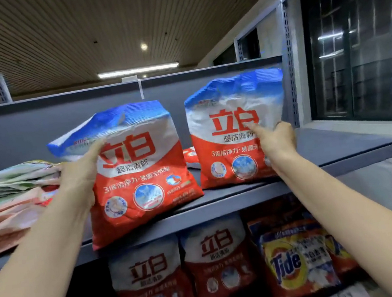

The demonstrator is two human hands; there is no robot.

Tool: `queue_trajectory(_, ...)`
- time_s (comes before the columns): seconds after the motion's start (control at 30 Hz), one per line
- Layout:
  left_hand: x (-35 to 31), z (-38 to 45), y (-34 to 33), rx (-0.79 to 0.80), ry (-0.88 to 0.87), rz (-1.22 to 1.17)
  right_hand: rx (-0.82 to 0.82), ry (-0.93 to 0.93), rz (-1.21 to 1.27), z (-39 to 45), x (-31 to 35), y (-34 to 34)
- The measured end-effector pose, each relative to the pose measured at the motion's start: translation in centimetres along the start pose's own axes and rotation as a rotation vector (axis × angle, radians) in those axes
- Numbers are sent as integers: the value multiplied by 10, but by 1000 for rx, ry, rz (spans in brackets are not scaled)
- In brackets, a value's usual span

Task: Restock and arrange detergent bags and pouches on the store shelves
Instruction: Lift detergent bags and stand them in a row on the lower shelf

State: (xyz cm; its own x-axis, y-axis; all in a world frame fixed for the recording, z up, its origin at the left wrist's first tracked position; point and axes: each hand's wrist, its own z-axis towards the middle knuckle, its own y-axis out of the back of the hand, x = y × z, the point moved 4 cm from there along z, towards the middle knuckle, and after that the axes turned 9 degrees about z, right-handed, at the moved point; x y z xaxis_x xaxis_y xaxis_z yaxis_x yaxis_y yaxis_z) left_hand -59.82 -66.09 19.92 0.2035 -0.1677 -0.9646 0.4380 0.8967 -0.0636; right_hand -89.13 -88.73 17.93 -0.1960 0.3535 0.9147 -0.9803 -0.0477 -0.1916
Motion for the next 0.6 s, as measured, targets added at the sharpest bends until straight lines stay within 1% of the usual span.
queue_trajectory(0.03, 1, -2, 3, -28, -7, -14, 2, -3, 14, -2, 0, 3)
queue_trajectory(0.1, 0, -8, 8, -138, -13, -8, -20, 27, 12, -6, 3, 9)
queue_trajectory(0.2, -2, -21, 13, -308, -86, 42, -97, 160, -76, -22, 12, 21)
queue_trajectory(0.27, -3, -34, 19, -375, -137, 57, -156, 216, -82, -35, 16, 31)
queue_trajectory(0.33, -1, -45, 26, -377, -160, 41, -211, 235, -56, -44, 18, 42)
queue_trajectory(0.4, 2, -56, 32, -344, -169, 37, -230, 216, -1, -49, 16, 53)
queue_trajectory(0.47, 9, -70, 35, -294, -158, 82, -235, 180, 45, -55, 11, 61)
queue_trajectory(0.53, 21, -86, 34, -244, -130, 132, -199, 159, 73, -64, 2, 66)
queue_trajectory(0.6, 35, -103, 32, -249, -148, 162, -135, 163, 89, -76, -8, 70)
